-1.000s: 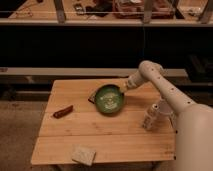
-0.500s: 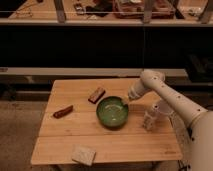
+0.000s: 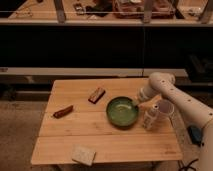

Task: Drag the ceramic bowl in a circle

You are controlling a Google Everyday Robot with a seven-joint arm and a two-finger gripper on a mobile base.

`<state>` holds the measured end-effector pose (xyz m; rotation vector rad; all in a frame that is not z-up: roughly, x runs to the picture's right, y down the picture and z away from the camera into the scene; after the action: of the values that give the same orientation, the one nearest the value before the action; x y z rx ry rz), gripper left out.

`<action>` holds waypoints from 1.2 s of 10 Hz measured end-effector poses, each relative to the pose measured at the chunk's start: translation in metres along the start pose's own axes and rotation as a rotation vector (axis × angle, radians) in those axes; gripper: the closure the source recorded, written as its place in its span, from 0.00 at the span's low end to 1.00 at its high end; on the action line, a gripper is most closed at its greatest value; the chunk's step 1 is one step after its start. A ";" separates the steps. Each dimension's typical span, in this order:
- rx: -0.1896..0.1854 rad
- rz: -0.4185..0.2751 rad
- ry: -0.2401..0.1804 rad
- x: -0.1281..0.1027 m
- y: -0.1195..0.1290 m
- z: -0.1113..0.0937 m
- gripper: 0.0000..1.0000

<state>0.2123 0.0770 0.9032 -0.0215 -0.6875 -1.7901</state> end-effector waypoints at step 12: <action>0.075 -0.117 0.061 0.085 -0.038 0.026 0.90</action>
<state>0.1415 0.0215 0.9375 0.1259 -0.7244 -1.8669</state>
